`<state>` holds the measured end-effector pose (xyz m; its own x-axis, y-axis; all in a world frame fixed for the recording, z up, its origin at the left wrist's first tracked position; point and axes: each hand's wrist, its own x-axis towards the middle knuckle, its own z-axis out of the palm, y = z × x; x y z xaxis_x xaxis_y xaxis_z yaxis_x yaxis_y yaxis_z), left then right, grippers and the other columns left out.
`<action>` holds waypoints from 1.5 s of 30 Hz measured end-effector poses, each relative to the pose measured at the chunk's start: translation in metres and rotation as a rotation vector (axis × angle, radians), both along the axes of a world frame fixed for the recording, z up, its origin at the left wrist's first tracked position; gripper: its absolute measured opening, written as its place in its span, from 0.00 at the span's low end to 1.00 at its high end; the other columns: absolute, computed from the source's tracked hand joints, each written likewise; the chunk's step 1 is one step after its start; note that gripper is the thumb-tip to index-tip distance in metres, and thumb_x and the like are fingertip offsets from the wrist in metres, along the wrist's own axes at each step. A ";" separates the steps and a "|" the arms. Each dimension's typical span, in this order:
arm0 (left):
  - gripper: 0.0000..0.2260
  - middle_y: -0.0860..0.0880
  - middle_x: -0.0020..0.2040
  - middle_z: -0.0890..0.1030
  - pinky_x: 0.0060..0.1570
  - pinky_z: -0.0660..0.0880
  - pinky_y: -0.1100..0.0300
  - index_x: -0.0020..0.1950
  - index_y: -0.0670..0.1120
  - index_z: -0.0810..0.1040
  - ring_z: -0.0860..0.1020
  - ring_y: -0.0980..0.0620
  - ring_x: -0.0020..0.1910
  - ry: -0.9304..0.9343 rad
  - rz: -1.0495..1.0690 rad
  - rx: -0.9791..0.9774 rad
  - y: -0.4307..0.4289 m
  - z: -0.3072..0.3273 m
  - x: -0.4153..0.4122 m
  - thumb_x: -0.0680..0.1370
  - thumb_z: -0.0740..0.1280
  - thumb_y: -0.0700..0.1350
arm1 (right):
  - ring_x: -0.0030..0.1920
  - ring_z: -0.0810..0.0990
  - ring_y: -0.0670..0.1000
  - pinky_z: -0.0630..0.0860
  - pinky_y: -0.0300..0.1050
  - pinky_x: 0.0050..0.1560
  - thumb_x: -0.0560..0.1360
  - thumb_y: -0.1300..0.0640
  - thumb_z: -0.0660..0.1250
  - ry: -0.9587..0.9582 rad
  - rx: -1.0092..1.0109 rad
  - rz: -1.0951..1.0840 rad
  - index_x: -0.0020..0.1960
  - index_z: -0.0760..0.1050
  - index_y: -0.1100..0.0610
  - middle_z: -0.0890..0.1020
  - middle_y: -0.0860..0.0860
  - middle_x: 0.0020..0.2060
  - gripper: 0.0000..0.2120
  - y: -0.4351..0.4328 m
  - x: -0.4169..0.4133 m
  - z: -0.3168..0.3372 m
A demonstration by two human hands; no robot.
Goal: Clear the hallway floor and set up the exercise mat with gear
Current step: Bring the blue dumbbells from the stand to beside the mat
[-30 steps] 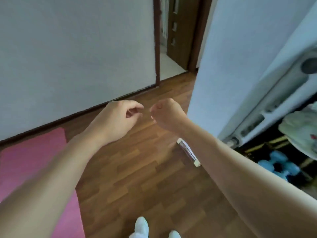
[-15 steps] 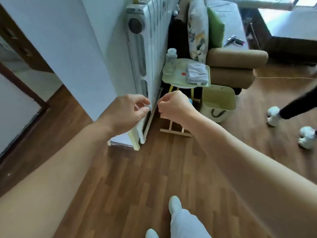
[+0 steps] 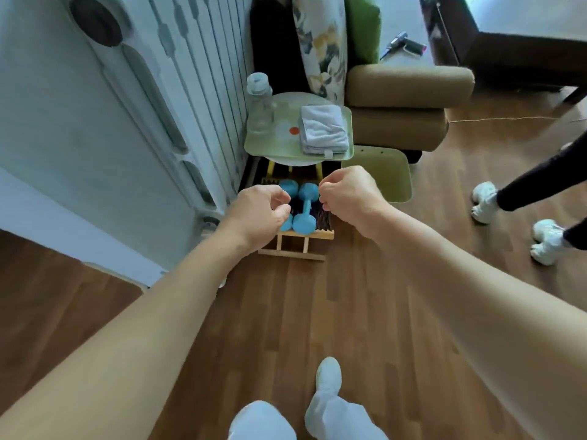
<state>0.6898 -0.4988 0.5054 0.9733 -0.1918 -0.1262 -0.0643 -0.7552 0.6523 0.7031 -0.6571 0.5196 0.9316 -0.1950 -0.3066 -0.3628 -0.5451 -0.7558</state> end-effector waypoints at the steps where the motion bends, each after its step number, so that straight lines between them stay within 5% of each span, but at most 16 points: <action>1: 0.11 0.50 0.55 0.81 0.46 0.68 0.64 0.58 0.48 0.79 0.75 0.55 0.48 0.024 0.030 0.003 -0.003 -0.014 0.015 0.78 0.64 0.45 | 0.40 0.82 0.53 0.78 0.44 0.36 0.73 0.62 0.60 0.015 0.005 0.002 0.44 0.80 0.60 0.82 0.54 0.38 0.10 -0.003 0.015 -0.014; 8: 0.12 0.46 0.58 0.79 0.49 0.70 0.61 0.58 0.44 0.78 0.76 0.49 0.55 0.164 0.145 -0.004 -0.023 -0.146 0.139 0.78 0.60 0.42 | 0.37 0.71 0.52 0.69 0.43 0.38 0.75 0.60 0.62 0.230 0.114 -0.100 0.56 0.77 0.67 0.73 0.55 0.38 0.14 -0.017 0.127 -0.155; 13: 0.11 0.48 0.57 0.78 0.47 0.70 0.58 0.58 0.46 0.77 0.76 0.49 0.54 0.248 0.147 0.041 -0.040 -0.271 0.224 0.77 0.61 0.43 | 0.40 0.73 0.53 0.72 0.45 0.41 0.74 0.59 0.64 0.300 0.137 -0.131 0.45 0.72 0.58 0.75 0.55 0.42 0.02 -0.026 0.198 -0.275; 17: 0.08 0.47 0.52 0.77 0.47 0.74 0.53 0.53 0.46 0.76 0.76 0.47 0.48 0.341 0.125 0.108 -0.046 -0.365 0.265 0.77 0.61 0.42 | 0.40 0.73 0.53 0.73 0.44 0.40 0.74 0.61 0.63 0.366 0.140 -0.172 0.45 0.71 0.58 0.75 0.55 0.42 0.01 -0.026 0.244 -0.372; 21: 0.15 0.43 0.62 0.73 0.50 0.73 0.53 0.65 0.44 0.72 0.75 0.43 0.56 0.361 0.089 0.202 -0.042 -0.432 0.299 0.78 0.61 0.44 | 0.33 0.70 0.51 0.68 0.41 0.32 0.75 0.60 0.61 0.407 0.092 -0.176 0.36 0.67 0.57 0.72 0.53 0.35 0.10 -0.021 0.278 -0.448; 24: 0.19 0.42 0.66 0.66 0.55 0.74 0.48 0.70 0.45 0.67 0.73 0.40 0.58 0.420 0.096 0.234 -0.044 -0.467 0.325 0.79 0.61 0.44 | 0.42 0.76 0.56 0.66 0.41 0.30 0.76 0.57 0.63 0.418 0.014 -0.209 0.52 0.73 0.62 0.77 0.57 0.45 0.09 -0.016 0.302 -0.490; 28: 0.23 0.39 0.67 0.63 0.57 0.72 0.49 0.72 0.47 0.60 0.72 0.38 0.59 0.461 0.070 0.199 -0.048 -0.493 0.342 0.79 0.61 0.42 | 0.52 0.76 0.56 0.68 0.43 0.40 0.75 0.58 0.63 0.441 0.002 -0.250 0.67 0.64 0.63 0.76 0.58 0.58 0.22 -0.017 0.317 -0.521; 32: 0.23 0.42 0.52 0.74 0.37 0.68 0.58 0.68 0.49 0.56 0.75 0.46 0.42 0.471 0.130 0.032 -0.053 -0.518 0.355 0.77 0.62 0.38 | 0.54 0.76 0.57 0.69 0.45 0.45 0.75 0.59 0.63 0.457 0.048 -0.266 0.66 0.64 0.64 0.75 0.60 0.59 0.22 -0.019 0.328 -0.542; 35: 0.22 0.49 0.38 0.71 0.28 0.65 0.61 0.64 0.48 0.55 0.72 0.53 0.32 0.467 0.192 -0.025 -0.057 -0.526 0.357 0.77 0.62 0.37 | 0.54 0.76 0.59 0.71 0.46 0.46 0.76 0.60 0.61 0.460 0.073 -0.252 0.63 0.68 0.66 0.76 0.62 0.59 0.18 -0.018 0.331 -0.549; 42: 0.19 0.48 0.35 0.71 0.24 0.67 0.62 0.56 0.53 0.54 0.70 0.53 0.26 0.474 0.162 -0.095 -0.050 -0.501 0.334 0.77 0.62 0.37 | 0.58 0.74 0.60 0.73 0.51 0.55 0.77 0.62 0.60 0.417 0.040 -0.262 0.66 0.62 0.64 0.73 0.61 0.59 0.19 -0.017 0.311 -0.525; 45: 0.18 0.48 0.34 0.71 0.22 0.66 0.62 0.55 0.54 0.54 0.70 0.53 0.25 0.477 0.192 -0.064 -0.051 -0.471 0.312 0.76 0.61 0.38 | 0.56 0.75 0.59 0.72 0.49 0.52 0.77 0.60 0.60 0.449 0.031 -0.272 0.64 0.63 0.62 0.74 0.60 0.57 0.17 -0.022 0.291 -0.493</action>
